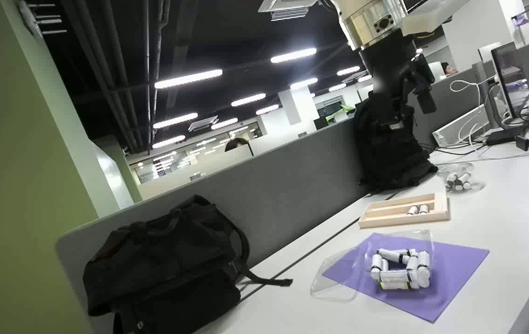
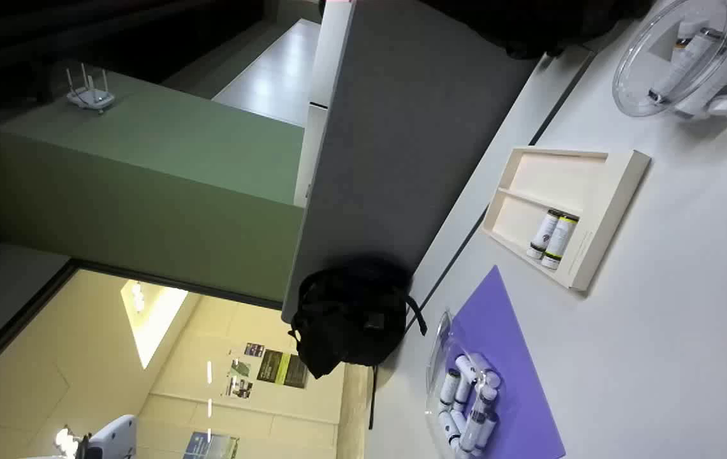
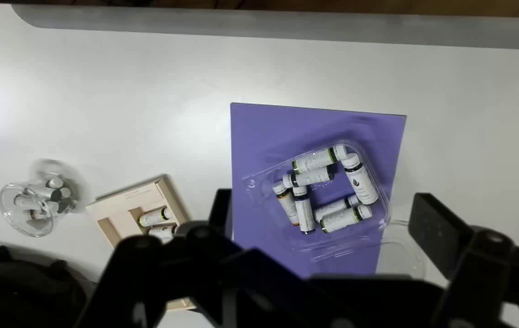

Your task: Remove two bottles from the clear container and put them on the table

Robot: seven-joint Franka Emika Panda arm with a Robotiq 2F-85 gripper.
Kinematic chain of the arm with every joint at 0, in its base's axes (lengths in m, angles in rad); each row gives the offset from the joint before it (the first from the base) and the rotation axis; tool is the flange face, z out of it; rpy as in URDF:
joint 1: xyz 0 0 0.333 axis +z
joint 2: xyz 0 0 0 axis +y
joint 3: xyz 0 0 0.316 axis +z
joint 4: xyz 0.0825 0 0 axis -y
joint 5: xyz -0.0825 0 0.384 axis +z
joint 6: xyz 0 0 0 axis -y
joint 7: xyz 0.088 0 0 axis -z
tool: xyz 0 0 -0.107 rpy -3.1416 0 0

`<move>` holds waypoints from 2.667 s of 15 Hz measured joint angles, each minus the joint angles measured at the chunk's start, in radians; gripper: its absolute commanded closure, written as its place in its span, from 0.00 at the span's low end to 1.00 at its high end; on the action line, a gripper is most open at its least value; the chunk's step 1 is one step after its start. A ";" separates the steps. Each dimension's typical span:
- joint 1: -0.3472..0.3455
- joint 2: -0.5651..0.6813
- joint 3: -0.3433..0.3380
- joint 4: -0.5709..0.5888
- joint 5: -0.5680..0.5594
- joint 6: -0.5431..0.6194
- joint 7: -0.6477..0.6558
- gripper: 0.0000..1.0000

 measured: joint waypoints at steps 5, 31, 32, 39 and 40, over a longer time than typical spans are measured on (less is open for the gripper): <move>0.000 0.001 0.000 0.000 0.000 0.000 0.000 0.00; -0.259 0.426 -0.229 0.022 0.010 0.584 0.456 0.00; -0.258 0.434 -0.229 0.027 0.011 0.586 0.462 0.00; -0.223 0.473 -0.257 0.032 0.013 0.588 0.469 0.00; -0.213 0.501 -0.262 0.032 0.016 0.599 0.469 0.00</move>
